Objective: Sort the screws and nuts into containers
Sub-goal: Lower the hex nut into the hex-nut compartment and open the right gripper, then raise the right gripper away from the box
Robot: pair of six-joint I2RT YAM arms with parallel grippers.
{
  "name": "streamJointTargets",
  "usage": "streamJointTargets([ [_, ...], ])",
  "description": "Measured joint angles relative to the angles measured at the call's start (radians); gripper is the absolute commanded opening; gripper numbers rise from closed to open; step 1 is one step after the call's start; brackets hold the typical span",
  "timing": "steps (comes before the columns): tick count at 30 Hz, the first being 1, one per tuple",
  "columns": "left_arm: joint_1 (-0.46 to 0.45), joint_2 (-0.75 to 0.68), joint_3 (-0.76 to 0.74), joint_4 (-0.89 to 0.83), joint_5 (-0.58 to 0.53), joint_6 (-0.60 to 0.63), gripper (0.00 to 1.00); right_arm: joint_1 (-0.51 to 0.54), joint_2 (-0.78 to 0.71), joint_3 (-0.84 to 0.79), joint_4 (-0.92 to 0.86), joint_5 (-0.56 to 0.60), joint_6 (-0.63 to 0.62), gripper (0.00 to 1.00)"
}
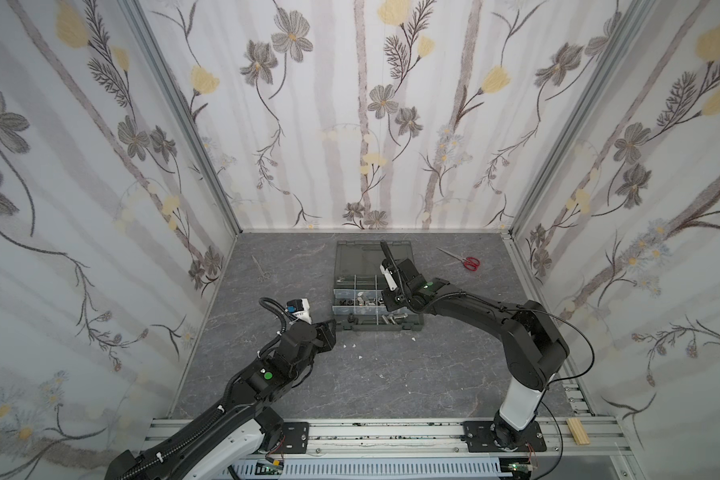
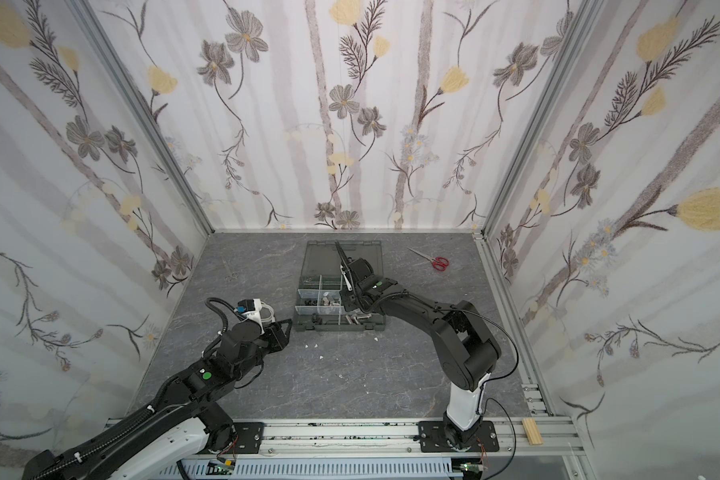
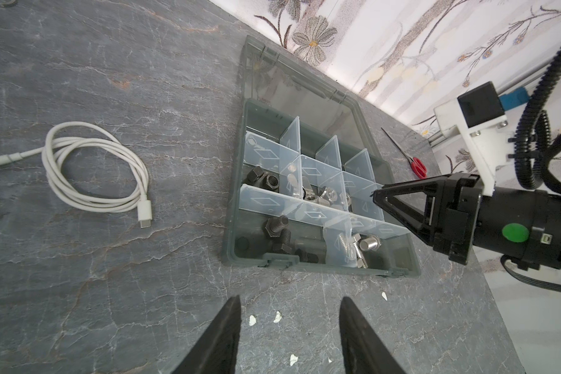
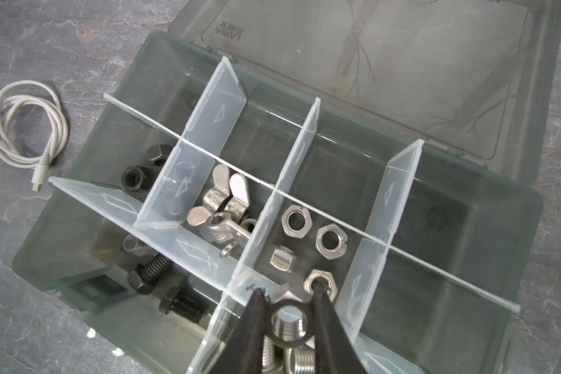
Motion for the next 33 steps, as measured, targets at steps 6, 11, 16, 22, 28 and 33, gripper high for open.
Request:
streamJointTargets([
  [6, 0.0, -0.006, -0.002, 0.003, 0.002, -0.012, 0.52, -0.005, 0.002, -0.007, 0.007, -0.001, 0.008, 0.34],
  [11, 0.0, -0.007, -0.002, 0.003, 0.002, -0.014, 0.52, -0.01, 0.002, -0.011, 0.009, -0.002, 0.008, 0.35],
  [16, 0.0, -0.007, -0.002, 0.003, 0.002, -0.014, 0.52, -0.011, -0.003, -0.017, 0.01, -0.002, 0.016, 0.35],
  [22, 0.0, -0.008, -0.002, 0.003, 0.002, -0.014, 0.52, -0.014, -0.023, -0.025, 0.02, -0.005, 0.019, 0.35],
  [28, 0.001, -0.011, -0.002, 0.003, 0.002, -0.014, 0.52, -0.019, -0.064, -0.046, 0.034, -0.004, 0.026, 0.35],
  [33, 0.001, -0.028, -0.002, 0.003, -0.01, 0.0, 0.51, -0.028, -0.164, -0.114, 0.068, 0.028, 0.026, 0.35],
])
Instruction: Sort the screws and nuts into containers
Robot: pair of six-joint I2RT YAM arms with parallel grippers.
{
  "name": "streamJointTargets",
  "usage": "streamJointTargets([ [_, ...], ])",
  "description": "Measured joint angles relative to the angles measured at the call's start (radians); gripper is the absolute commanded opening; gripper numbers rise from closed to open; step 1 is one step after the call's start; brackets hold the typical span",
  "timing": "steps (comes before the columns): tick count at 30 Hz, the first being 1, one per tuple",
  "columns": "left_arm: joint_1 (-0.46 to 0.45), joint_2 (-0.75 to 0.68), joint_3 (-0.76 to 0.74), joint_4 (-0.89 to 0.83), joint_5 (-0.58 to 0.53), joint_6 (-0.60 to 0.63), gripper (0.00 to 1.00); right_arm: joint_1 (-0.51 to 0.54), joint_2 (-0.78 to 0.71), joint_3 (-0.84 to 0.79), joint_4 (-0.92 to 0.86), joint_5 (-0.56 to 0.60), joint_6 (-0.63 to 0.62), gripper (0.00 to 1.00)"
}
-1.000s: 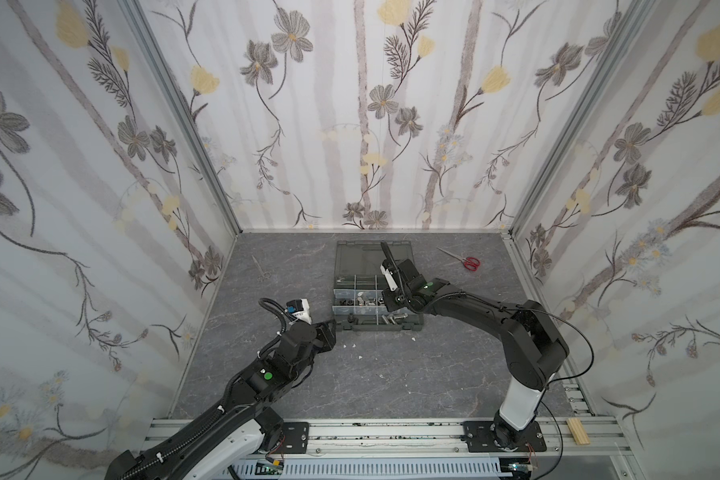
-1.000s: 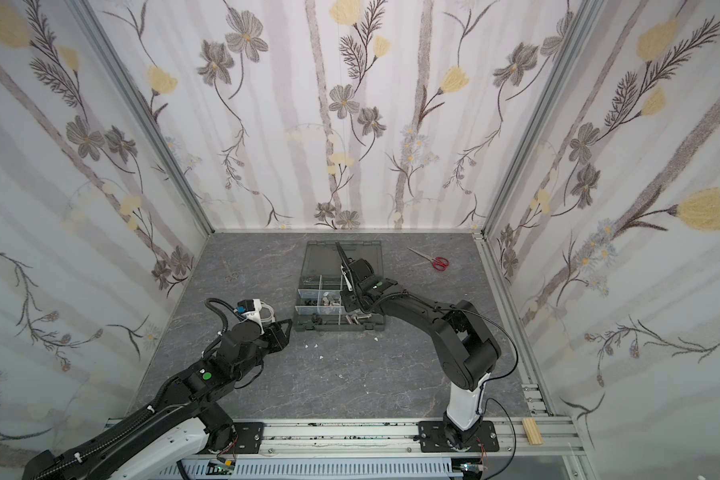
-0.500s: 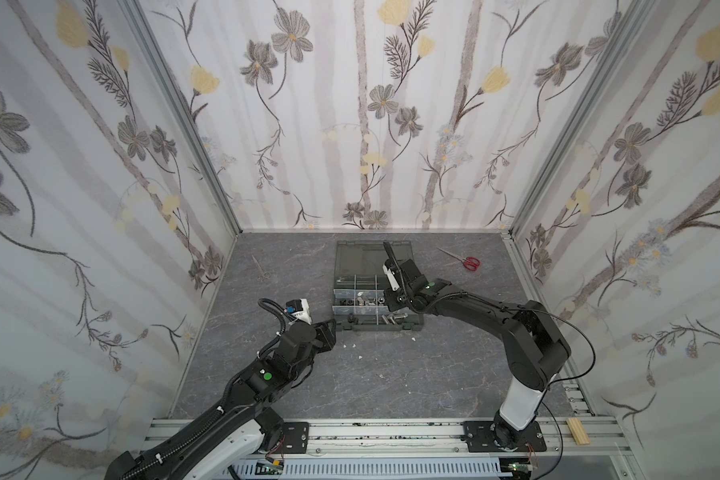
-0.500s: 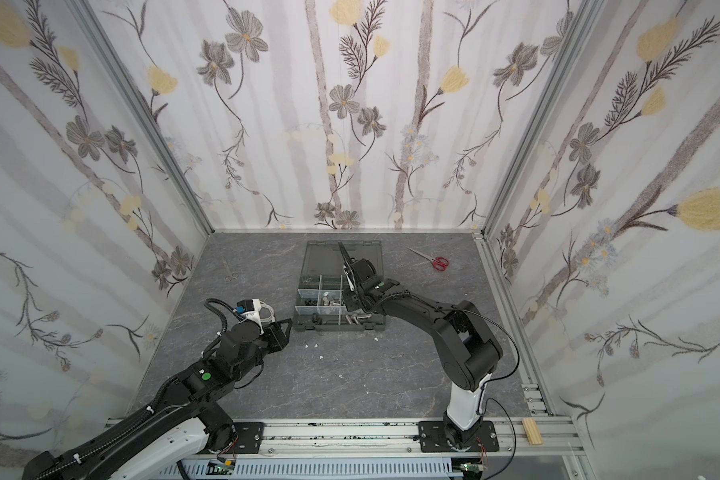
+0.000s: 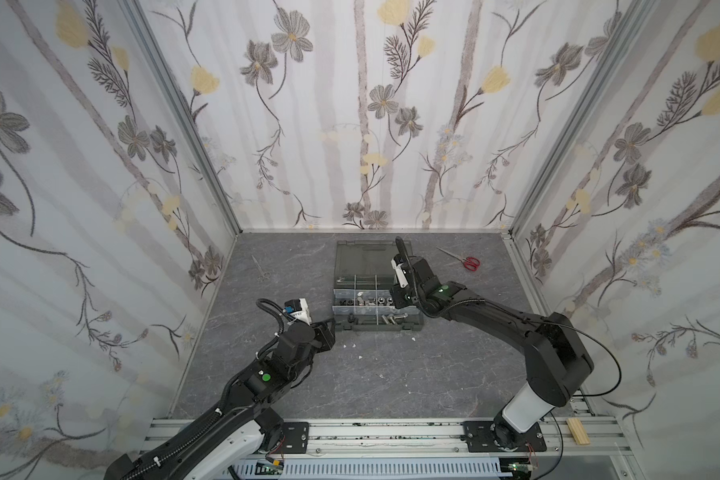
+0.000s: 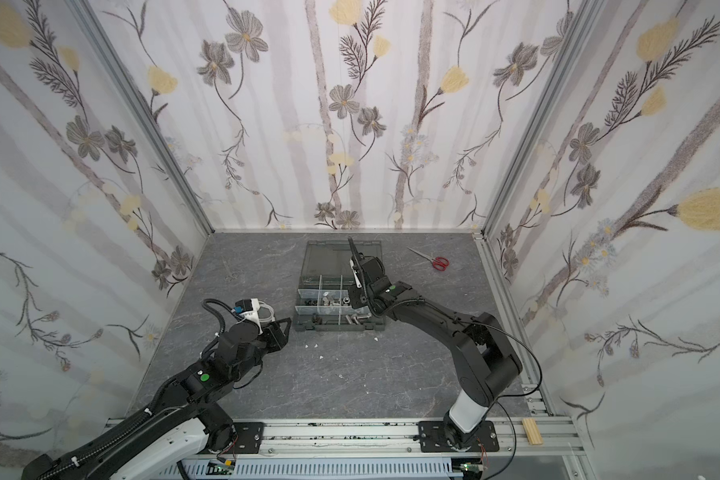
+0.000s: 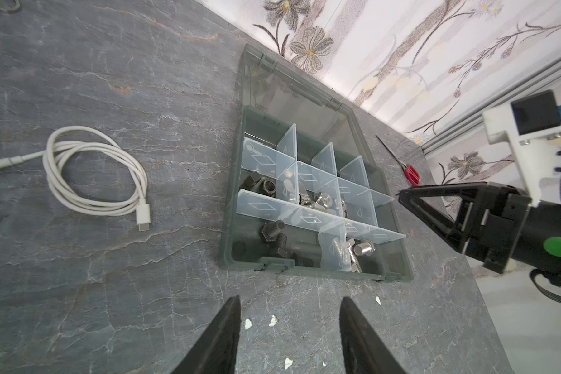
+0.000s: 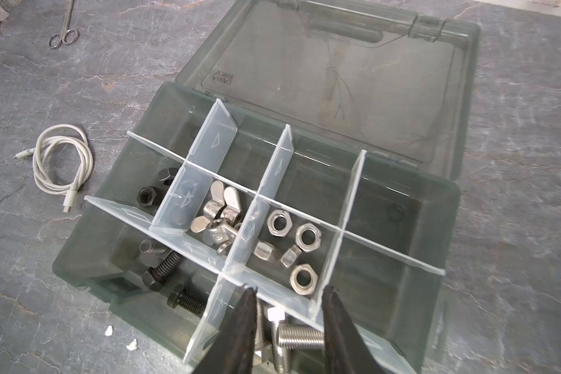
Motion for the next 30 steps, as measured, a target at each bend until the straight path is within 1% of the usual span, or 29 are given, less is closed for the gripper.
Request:
streamJointTargets([
  [4, 0.0, -0.018, 0.014, 0.0, -0.033, 0.029, 0.5, -0.011, -0.116, -0.082, 0.072, 0.042, -0.009, 0.36],
  [8, 0.002, -0.042, 0.043, 0.003, -0.081, 0.093, 0.5, -0.025, -0.296, -0.208, 0.172, 0.101, -0.025, 0.4],
  [10, 0.004, -0.053, 0.057, 0.013, -0.109, 0.126, 0.5, -0.035, -0.394, -0.276, 0.245, 0.134, -0.031, 0.44],
  [13, 0.006, -0.068, 0.074, 0.029, -0.165, 0.181, 0.51, -0.063, -0.545, -0.399, 0.367, 0.204, -0.046, 0.54],
  [15, 0.011, -0.071, 0.083, 0.041, -0.208, 0.22, 0.57, -0.092, -0.632, -0.475, 0.429, 0.256, -0.059, 0.63],
  [18, 0.02, -0.064, 0.086, 0.075, -0.275, 0.274, 0.62, -0.14, -0.71, -0.545, 0.483, 0.318, -0.079, 0.79],
  [23, 0.065, -0.007, 0.079, 0.174, -0.343, 0.394, 0.75, -0.208, -0.794, -0.631, 0.518, 0.394, -0.105, 0.93],
  [24, 0.079, 0.006, 0.064, 0.212, -0.357, 0.426, 0.8, -0.219, -0.814, -0.66, 0.531, 0.412, -0.106, 0.99],
  [26, 0.113, 0.027, 0.015, 0.29, -0.389, 0.477, 0.9, -0.24, -0.849, -0.721, 0.565, 0.449, -0.109, 1.0],
  [28, 0.171, 0.051, -0.051, 0.366, -0.423, 0.494, 1.0, -0.261, -0.884, -0.803, 0.632, 0.48, -0.116, 1.0],
  [30, 0.235, 0.06, -0.098, 0.414, -0.435, 0.493, 1.0, -0.282, -0.901, -0.875, 0.684, 0.506, -0.121, 1.0],
])
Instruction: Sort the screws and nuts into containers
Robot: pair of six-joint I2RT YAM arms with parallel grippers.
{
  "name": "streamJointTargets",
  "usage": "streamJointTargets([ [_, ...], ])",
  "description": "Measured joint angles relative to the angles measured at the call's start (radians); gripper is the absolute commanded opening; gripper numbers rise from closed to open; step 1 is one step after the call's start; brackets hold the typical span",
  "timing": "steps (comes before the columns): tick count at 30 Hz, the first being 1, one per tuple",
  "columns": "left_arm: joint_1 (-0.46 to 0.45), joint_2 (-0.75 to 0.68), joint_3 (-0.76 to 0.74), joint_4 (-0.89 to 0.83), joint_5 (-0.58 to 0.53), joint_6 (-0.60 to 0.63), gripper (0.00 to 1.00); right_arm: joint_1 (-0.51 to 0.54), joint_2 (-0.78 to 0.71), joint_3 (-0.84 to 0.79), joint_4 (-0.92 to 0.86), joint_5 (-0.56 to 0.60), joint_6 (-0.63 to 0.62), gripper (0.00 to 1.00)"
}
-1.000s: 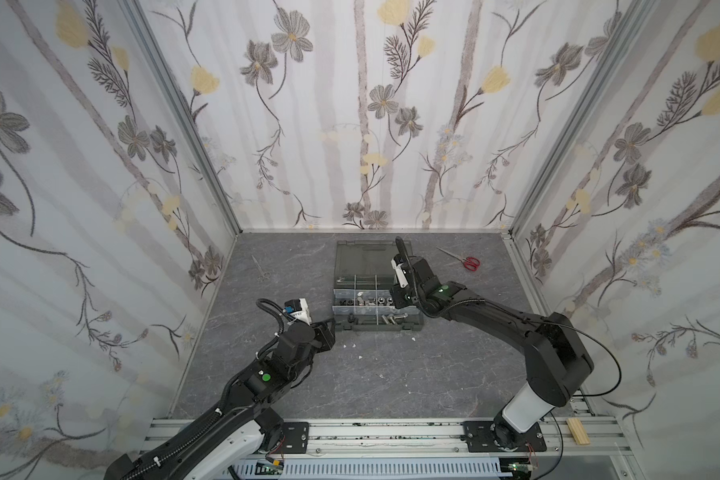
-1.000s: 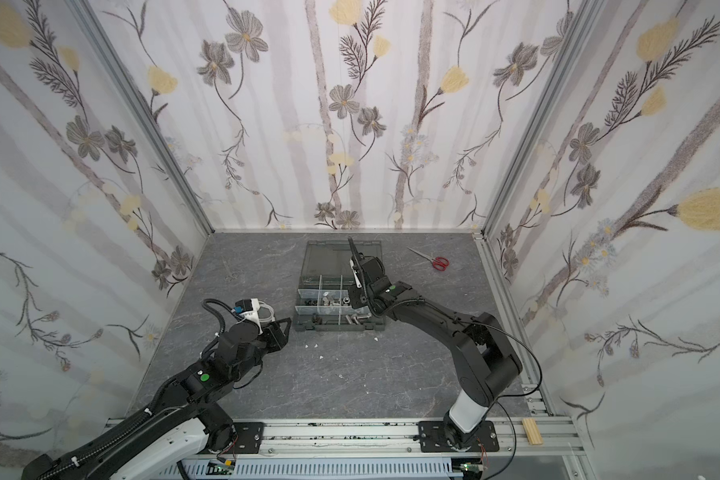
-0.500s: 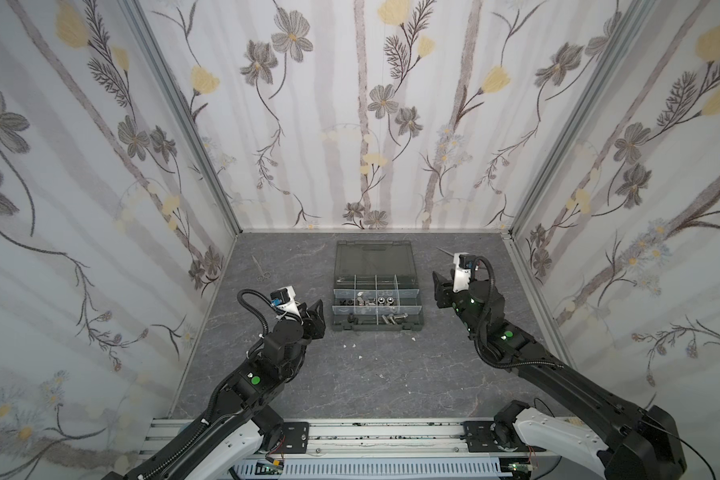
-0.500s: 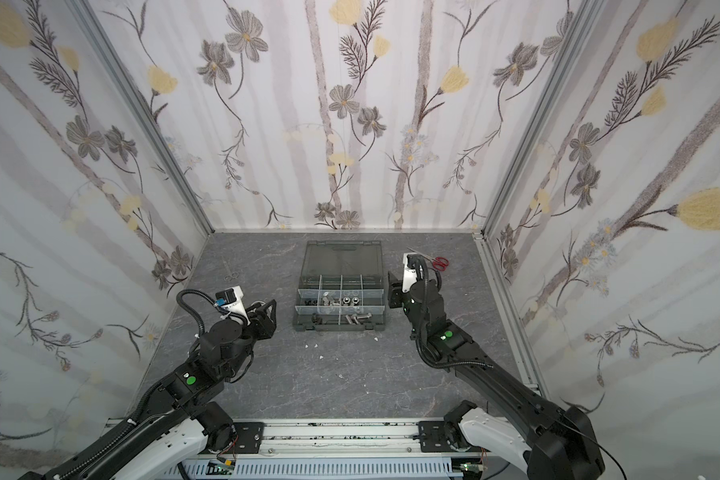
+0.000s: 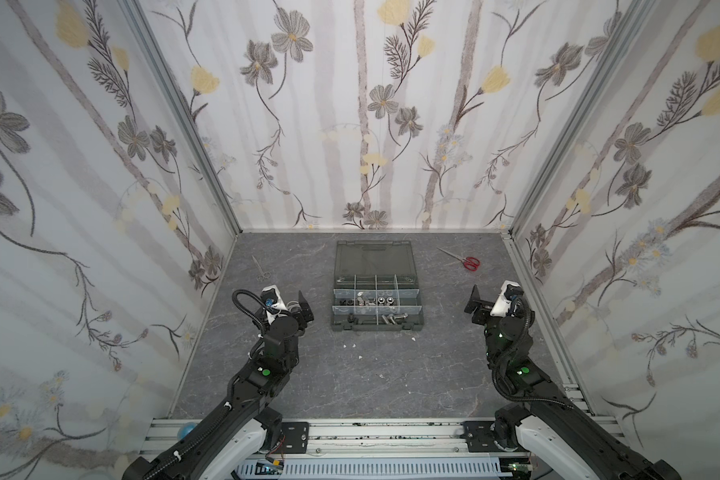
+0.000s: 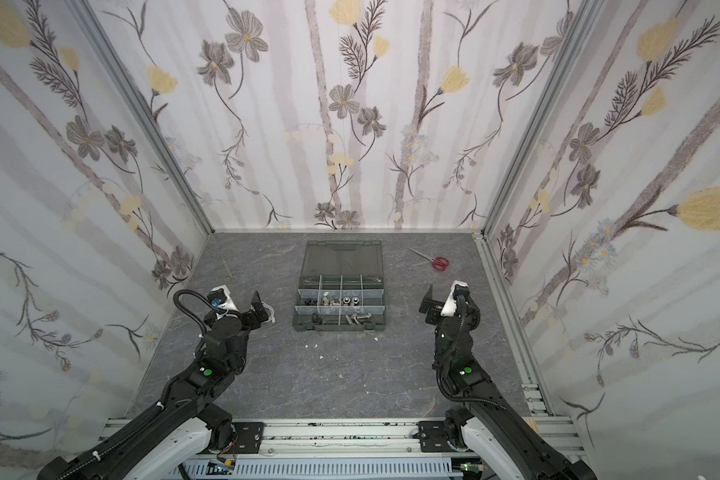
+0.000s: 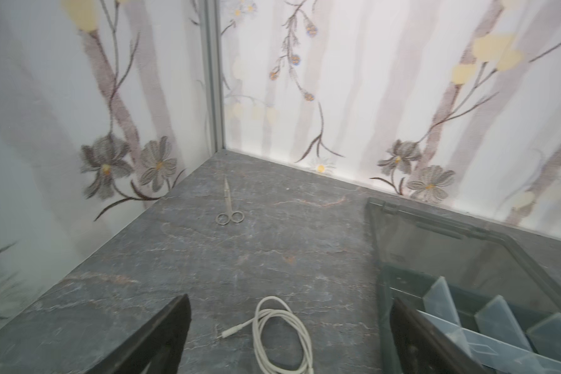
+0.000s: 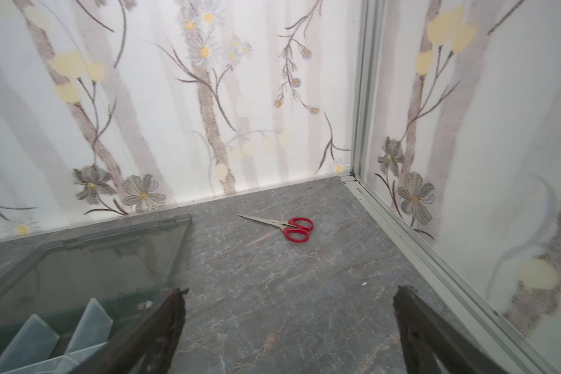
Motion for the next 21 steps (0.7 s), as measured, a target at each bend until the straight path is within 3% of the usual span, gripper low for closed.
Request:
streamJointTargets([
  [5, 0.098, 0.035, -0.088, 0.155, 0.028, 0.0, 1.0, -0.049, 0.028, -0.104, 0.087, 0.055, -0.018, 1.0],
  [12, 0.232, 0.241, -0.166, 0.363, 0.08, 0.031, 1.0, -0.126, 0.098, -0.215, 0.289, 0.042, -0.014, 1.0],
  [16, 0.266, 0.384, -0.166, 0.46, 0.113, 0.031, 1.0, -0.19, 0.201, -0.211, 0.428, 0.01, -0.01, 1.0],
  [21, 0.291, 0.564, -0.065, 0.576, 0.151, 0.048, 1.0, -0.231, 0.385, -0.11, 0.541, -0.053, -0.034, 1.0],
])
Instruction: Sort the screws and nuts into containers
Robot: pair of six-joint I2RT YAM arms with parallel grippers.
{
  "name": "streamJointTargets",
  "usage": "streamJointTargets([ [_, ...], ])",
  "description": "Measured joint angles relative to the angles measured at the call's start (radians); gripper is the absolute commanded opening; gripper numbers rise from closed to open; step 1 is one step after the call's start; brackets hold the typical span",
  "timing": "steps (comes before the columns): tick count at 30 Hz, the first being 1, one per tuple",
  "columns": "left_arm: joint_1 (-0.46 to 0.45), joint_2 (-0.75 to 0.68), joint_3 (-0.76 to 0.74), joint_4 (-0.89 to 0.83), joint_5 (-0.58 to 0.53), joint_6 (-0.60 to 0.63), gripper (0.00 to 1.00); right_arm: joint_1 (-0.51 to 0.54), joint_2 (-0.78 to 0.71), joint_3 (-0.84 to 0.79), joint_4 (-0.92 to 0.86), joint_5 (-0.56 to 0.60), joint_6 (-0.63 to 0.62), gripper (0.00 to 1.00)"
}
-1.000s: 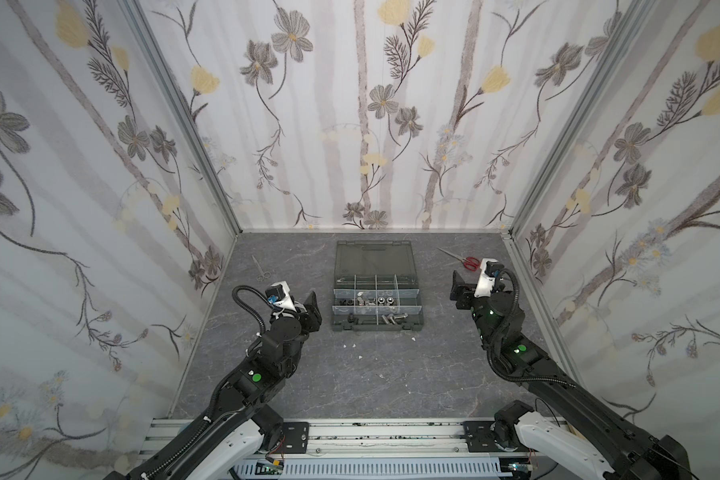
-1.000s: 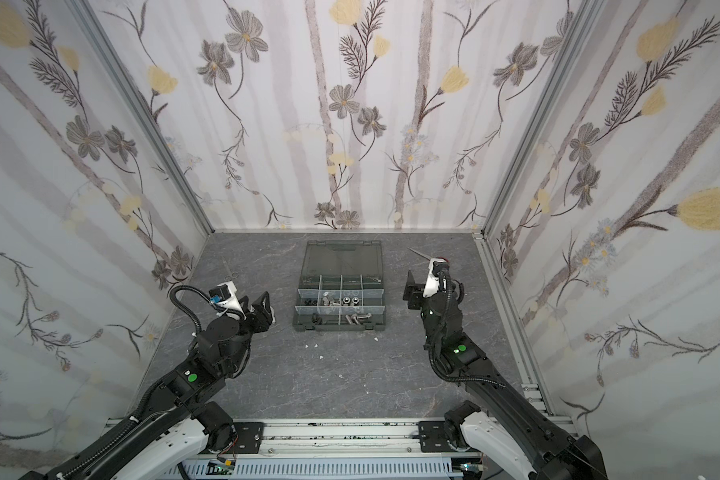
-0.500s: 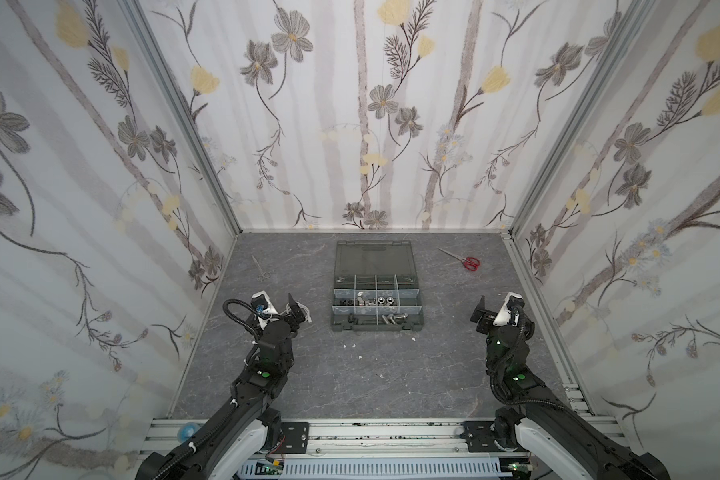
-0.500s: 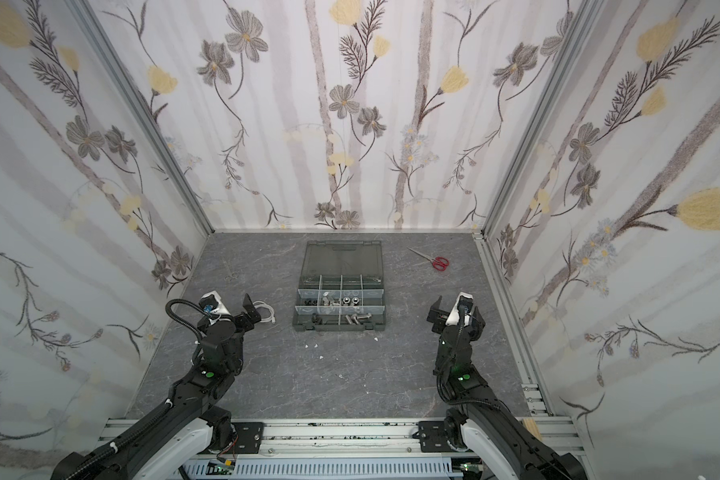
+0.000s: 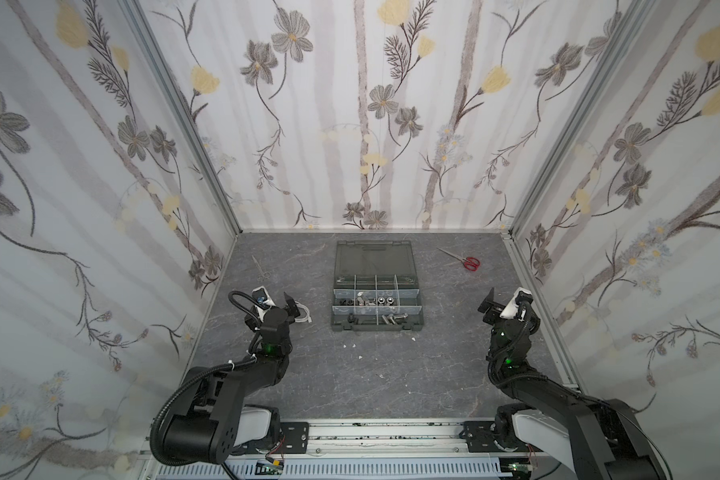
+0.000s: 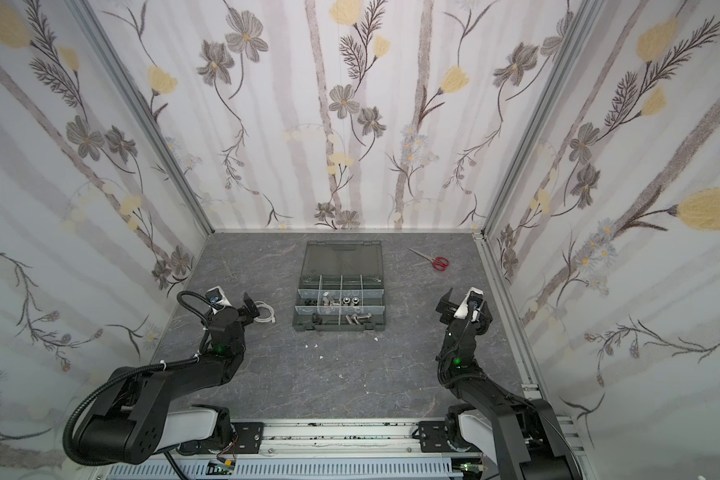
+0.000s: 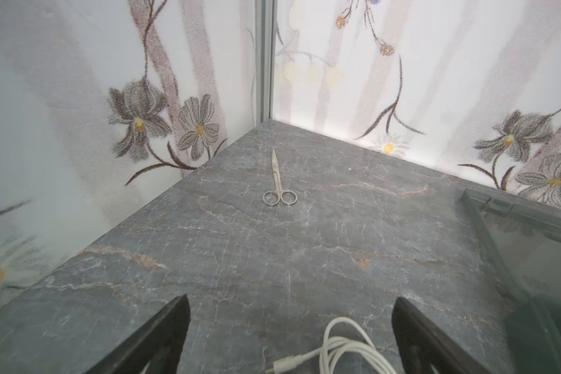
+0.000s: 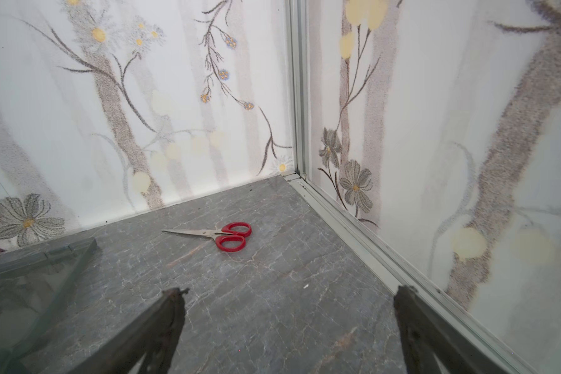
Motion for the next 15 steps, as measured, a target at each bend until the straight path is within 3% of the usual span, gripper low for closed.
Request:
streamJointTargets([
  [7, 0.047, 0.194, 0.048, 0.198, 0.133, 0.101, 1.0, -0.059, 0.21, -0.035, 0.271, -0.112, -0.039, 1.0],
  [10, 0.114, 0.236, -0.013, 0.297, 0.195, 0.094, 1.0, -0.076, 0.208, -0.03, 0.282, -0.137, -0.034, 1.0],
  [15, 0.128, 0.254, -0.038, 0.402, 0.286, 0.093, 1.0, -0.098, 0.219, 0.015, 0.279, -0.187, -0.027, 1.0],
])
